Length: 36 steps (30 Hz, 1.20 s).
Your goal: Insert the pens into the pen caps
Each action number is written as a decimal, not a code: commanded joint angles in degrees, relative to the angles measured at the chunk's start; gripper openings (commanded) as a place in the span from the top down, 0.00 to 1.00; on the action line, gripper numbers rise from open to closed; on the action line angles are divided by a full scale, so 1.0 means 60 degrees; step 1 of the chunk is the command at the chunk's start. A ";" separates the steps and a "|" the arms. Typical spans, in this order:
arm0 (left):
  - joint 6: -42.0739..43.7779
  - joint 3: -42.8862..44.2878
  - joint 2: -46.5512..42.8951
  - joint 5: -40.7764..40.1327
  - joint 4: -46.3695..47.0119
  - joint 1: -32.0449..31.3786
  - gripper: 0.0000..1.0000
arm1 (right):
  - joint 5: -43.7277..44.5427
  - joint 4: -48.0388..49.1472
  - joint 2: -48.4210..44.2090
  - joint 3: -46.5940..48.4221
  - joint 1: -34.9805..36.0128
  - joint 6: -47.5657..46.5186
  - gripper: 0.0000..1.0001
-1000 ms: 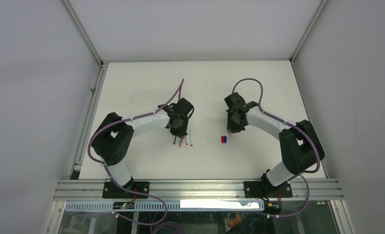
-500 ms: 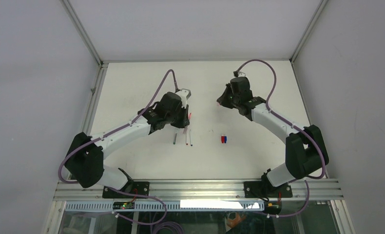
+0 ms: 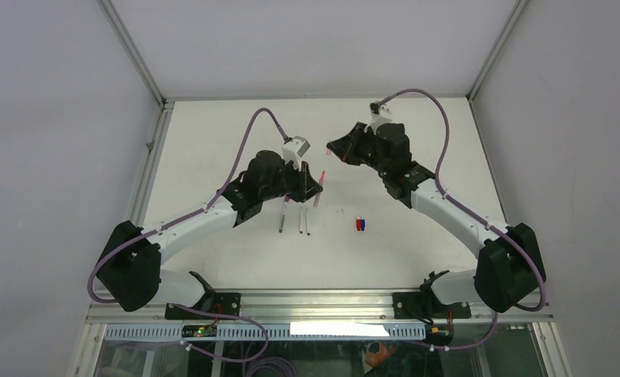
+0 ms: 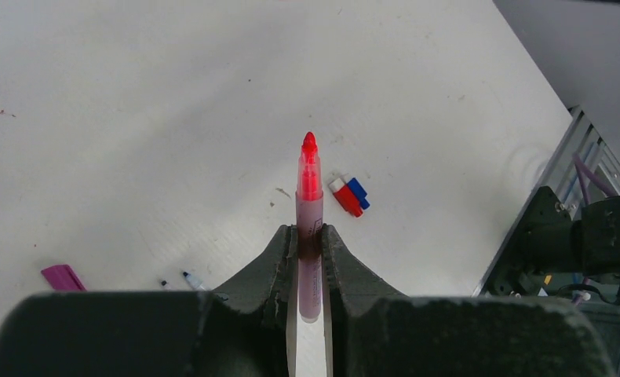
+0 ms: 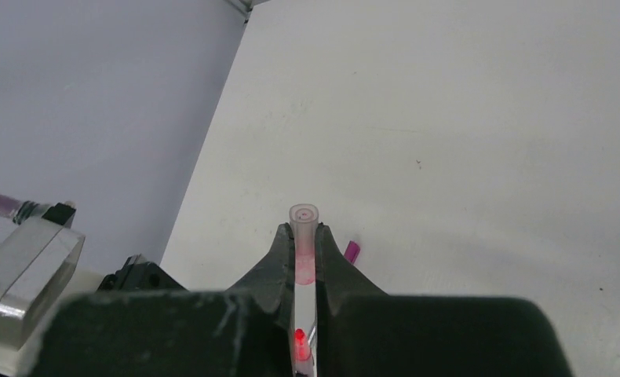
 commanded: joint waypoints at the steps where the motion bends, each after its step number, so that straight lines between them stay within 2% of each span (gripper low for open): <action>1: -0.0101 -0.0067 -0.0371 0.0142 0.1026 0.0024 1.00 | -0.0462 0.0572 -0.0513 -0.0282 0.0197 0.0028 1.00; 36: 0.0007 -0.0117 -0.0472 -0.0366 0.1046 0.0151 1.00 | -0.0629 -0.0431 -0.1037 -0.0913 0.0777 -0.0209 1.00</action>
